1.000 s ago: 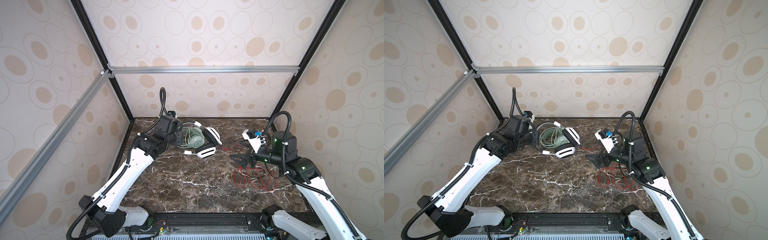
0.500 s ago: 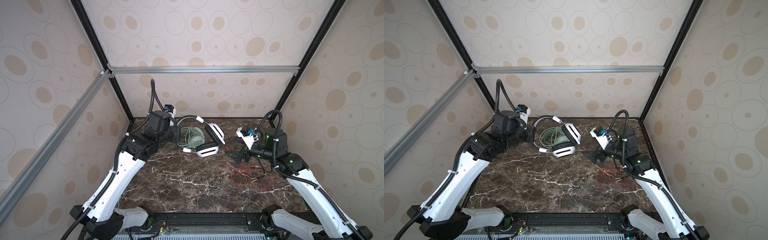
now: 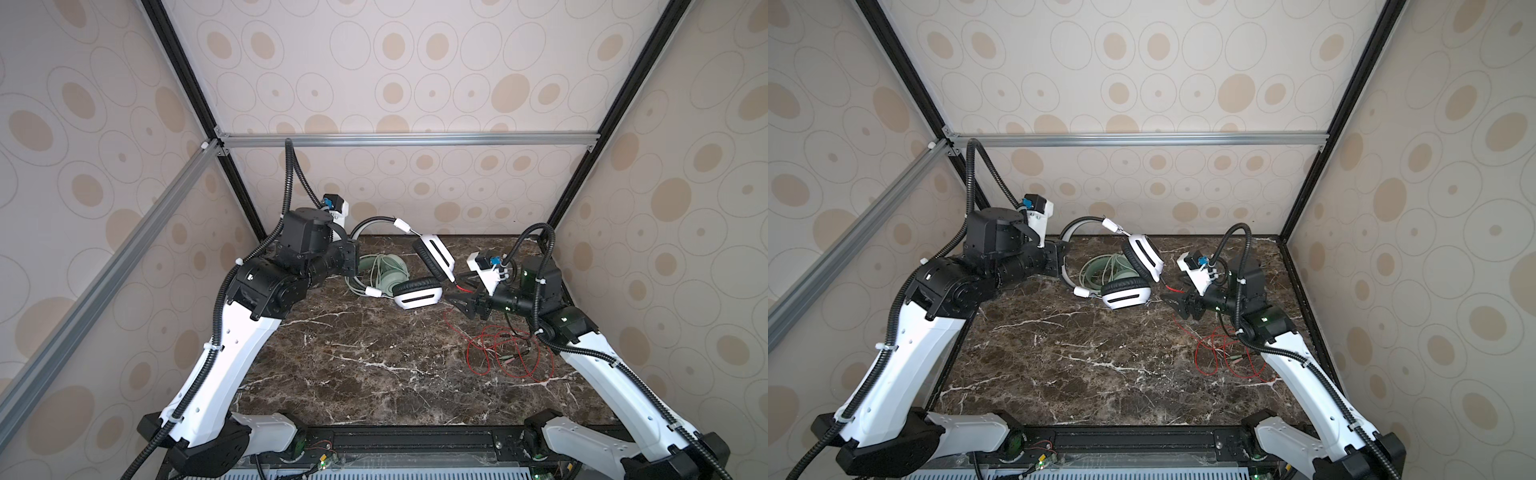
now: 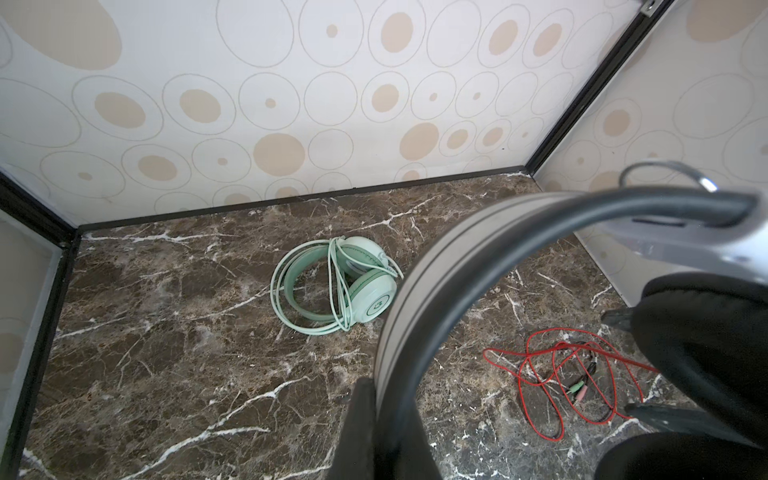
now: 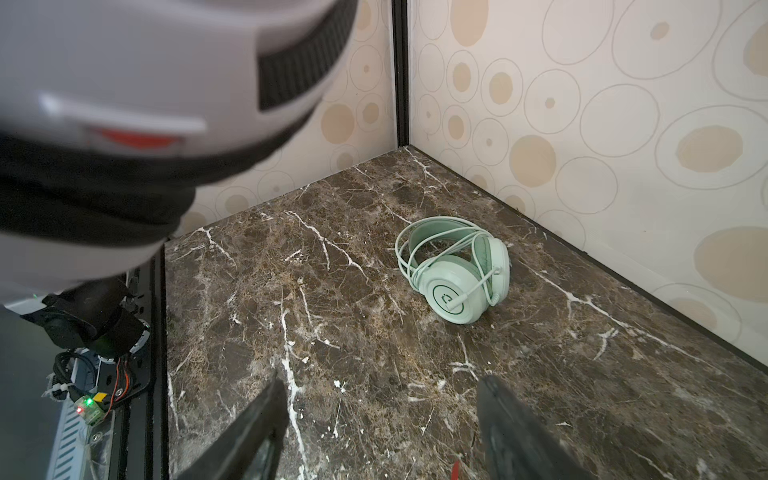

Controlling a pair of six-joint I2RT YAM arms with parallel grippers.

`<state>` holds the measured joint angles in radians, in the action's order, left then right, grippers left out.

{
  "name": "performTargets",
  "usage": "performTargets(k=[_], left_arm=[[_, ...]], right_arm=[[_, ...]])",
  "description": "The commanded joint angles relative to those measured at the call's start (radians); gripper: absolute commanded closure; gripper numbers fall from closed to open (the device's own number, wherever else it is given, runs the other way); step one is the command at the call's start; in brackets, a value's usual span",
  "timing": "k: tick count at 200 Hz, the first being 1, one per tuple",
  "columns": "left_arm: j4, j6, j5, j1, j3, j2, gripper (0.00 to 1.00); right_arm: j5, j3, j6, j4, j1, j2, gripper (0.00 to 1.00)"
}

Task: Wrap the headphones
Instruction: 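Raise the white headset with the left gripper while the right gripper nears the cable, then grasp the red cable near the plugs with the right gripper and lift it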

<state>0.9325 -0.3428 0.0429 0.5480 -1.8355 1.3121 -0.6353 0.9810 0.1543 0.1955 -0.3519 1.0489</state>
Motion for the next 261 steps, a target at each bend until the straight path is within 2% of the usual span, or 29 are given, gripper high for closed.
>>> performTargets(k=[1, 57, 101, 198, 261], left_arm=[[-0.014, -0.055, -0.032, -0.005, -0.102, 0.018, 1.0], [-0.022, -0.107, -0.056, -0.014, -0.185, 0.046, 1.0], [-0.029, -0.128, -0.073, -0.022, -0.234, 0.067, 1.0], [-0.052, -0.151, -0.086, -0.046, -0.276, 0.093, 1.0], [-0.055, -0.166, -0.107, -0.065, -0.292, 0.109, 1.0]], right_arm=[[-0.005, -0.035, -0.047, -0.115, 0.008, -0.024, 0.27], [0.032, -0.14, -0.153, -0.292, 0.015, -0.041, 0.29], [0.042, -0.206, -0.207, -0.367, 0.032, -0.047, 0.32], [0.032, -0.308, -0.254, -0.405, 0.066, -0.082, 0.47], [0.039, -0.37, -0.272, -0.437, 0.102, -0.089, 0.5]])
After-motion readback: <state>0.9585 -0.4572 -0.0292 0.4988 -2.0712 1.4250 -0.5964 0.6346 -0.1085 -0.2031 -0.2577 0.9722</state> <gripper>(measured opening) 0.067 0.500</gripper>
